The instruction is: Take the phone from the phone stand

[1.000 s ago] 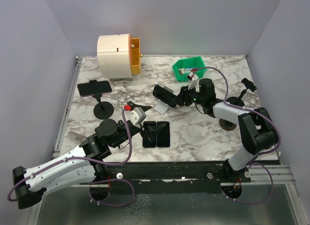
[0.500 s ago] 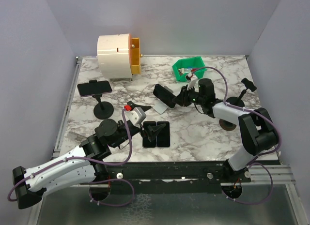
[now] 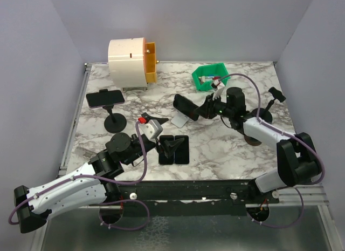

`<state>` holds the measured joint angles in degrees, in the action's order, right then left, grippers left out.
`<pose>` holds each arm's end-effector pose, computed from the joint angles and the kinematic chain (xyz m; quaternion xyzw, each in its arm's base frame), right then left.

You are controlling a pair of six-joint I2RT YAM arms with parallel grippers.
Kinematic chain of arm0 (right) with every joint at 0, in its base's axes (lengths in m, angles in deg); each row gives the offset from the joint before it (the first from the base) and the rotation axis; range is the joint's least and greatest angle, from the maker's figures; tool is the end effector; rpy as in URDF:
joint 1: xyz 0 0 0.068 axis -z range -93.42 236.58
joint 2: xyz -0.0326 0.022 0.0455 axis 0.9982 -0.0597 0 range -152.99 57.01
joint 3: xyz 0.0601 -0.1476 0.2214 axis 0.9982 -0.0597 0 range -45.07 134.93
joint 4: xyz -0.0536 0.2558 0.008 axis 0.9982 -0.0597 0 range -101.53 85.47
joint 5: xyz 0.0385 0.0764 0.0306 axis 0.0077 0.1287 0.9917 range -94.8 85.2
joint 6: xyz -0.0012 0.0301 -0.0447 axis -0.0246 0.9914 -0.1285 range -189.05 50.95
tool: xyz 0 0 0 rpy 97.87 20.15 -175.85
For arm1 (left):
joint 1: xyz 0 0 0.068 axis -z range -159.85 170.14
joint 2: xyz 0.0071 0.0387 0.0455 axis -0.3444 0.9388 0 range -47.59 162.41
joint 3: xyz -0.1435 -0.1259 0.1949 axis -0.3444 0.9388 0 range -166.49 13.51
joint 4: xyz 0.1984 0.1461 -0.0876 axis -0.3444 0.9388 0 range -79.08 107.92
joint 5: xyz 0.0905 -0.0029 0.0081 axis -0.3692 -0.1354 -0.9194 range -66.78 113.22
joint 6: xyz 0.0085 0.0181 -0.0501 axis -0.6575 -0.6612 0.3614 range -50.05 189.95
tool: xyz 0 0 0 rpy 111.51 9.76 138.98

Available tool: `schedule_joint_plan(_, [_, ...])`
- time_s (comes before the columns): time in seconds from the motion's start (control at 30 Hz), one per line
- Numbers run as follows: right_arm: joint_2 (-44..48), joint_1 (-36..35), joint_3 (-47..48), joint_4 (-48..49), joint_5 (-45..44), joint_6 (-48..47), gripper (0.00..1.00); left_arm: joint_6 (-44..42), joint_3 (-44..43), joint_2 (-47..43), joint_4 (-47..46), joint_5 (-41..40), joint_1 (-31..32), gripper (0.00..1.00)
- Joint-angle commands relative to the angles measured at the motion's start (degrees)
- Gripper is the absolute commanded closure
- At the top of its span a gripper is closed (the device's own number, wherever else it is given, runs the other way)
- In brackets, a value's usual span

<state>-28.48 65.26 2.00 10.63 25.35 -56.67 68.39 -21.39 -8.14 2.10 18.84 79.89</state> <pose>0.2960 0.1347 0.2300 -0.2055 0.7928 0.3618 0.4453 0.0903 -0.1492 0.3298 0.3225 0.5990 -0.3334 0.6527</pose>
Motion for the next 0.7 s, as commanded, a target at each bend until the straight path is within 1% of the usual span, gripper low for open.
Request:
schedule_joint_plan(0.0, [5.24,-0.23,0.47,0.02,2.21,-0.31,1.0,-0.65,0.31,-0.67,0.02,-1.36,0.26,0.01])
schedule_joint_plan(0.2, [13.71,-0.21,-0.17,-5.77,3.61,0.71,1.0,-0.15,0.38,-2.3,-0.41,-2.16,0.28,0.01])
schedule_joint_plan(0.3, [19.25,-0.21,0.62,-12.83,5.46,-0.98,1.0,-0.11,0.51,-3.12,-0.95,-2.56,0.28,0.01])
schedule_joint_plan(0.37, [22.18,-0.21,1.56,-19.8,6.9,-2.87,1.0,0.16,-0.25,-3.2,-1.17,-1.54,0.28,0.01])
schedule_joint_plan(0.43, [25.38,-0.21,2.31,-25.85,7.76,-4.51,1.0,-0.41,-2.39,-1.94,0.89,1.29,0.28,0.01])
schedule_joint_plan(0.5, [28.91,-0.21,2.91,-32.29,8.64,-6.26,1.0,-0.31,-8.08,0.16,5.45,4.12,0.28,0.01])
schedule_joint_plan(0.57, [32.18,-0.21,4.01,-37.67,9.81,-8.08,1.0,-1.64,-13.89,2.49,11.53,10.71,0.28,0.01])
schedule_joint_plan(0.67, [35.92,-0.26,6.99,-45.97,12.2,-11.47,1.0,-5.88,-22.76,6.59,23.24,24.44,0.39,0.01])
